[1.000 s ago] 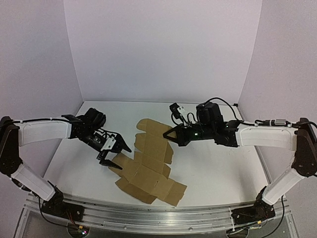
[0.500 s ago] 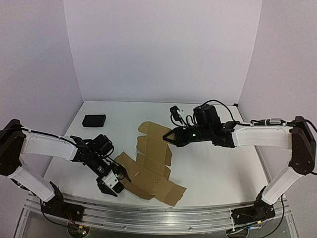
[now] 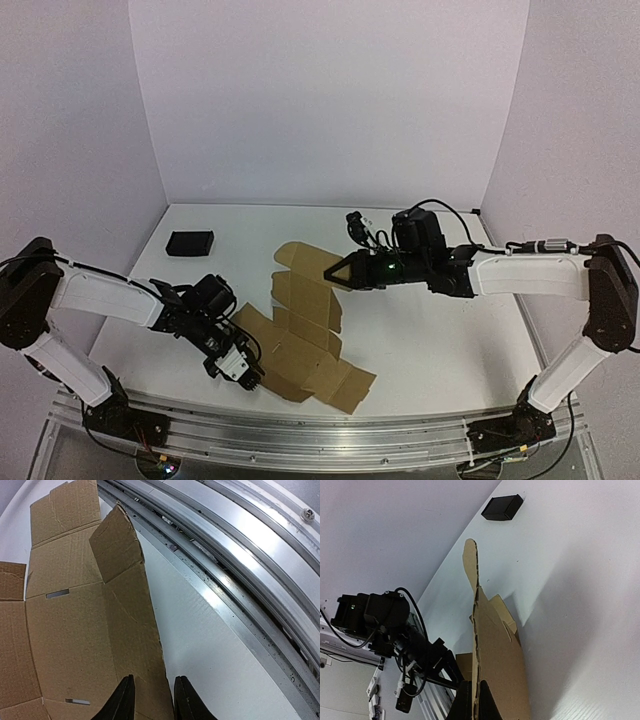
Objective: Fold the paper box
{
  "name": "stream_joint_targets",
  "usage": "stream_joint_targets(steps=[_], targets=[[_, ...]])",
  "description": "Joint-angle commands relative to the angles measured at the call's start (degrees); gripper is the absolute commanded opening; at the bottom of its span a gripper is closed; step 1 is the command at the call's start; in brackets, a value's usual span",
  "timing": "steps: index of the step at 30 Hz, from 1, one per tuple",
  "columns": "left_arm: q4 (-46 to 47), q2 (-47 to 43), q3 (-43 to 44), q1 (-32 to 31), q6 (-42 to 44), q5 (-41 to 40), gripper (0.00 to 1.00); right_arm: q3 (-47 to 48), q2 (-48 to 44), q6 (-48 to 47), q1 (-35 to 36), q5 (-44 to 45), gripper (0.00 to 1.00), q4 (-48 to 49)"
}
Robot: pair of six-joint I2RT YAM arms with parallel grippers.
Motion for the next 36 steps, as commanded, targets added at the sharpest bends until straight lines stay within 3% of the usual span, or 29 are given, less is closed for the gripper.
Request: stream_joint_targets(steps=[1,9,11,14,17,20,25,29,36], targets=[[3.4,1.1,3.0,-0.3,-4.1,-1.4,0.25,-1.3,-1.2,7.1,-0.2,-3.1,0.01,4.7],[4.6,0.0,5.9,-0.3,-9.9,-2.9,0.22,-5.7,-1.8,14.9,-0.2,-10.2,0.03,11.0],[4.9,-0.4,6.0,-0.3,-10.5,-2.8,0.29,-6.3,-2.4,15.6,-0.1,-10.9,0.03,11.7],[2.5,-0.4,7.5,-0.1,-11.6,-1.5,0.47,-6.7,-3.9,14.6,-0.2,-10.2,0.04,12.0],[0.0,-0.8,10.0,2.2,-13.6,3.2,0.64,-7.0,-5.4,12.2,-0.2,-10.1,0.04,11.9],[-1.5,-1.0,12.5,6.8,-16.9,10.0,0.76,-7.6,-6.6,9.5,-0.2,-10.0,0.04,11.8],[-3.7,1.8,19.4,15.7,-30.6,20.3,0.78,-8.6,-8.6,5.5,-0.3,-10.0,0.04,11.8],[-0.5,3.3,19.4,19.3,-38.3,24.2,0.78,-9.1,-9.0,5.4,-0.3,-9.6,0.04,11.9],[2.0,5.7,17.5,19.5,-35.2,23.8,0.86,-9.0,-9.0,5.8,-0.3,-10.9,0.04,12.2]])
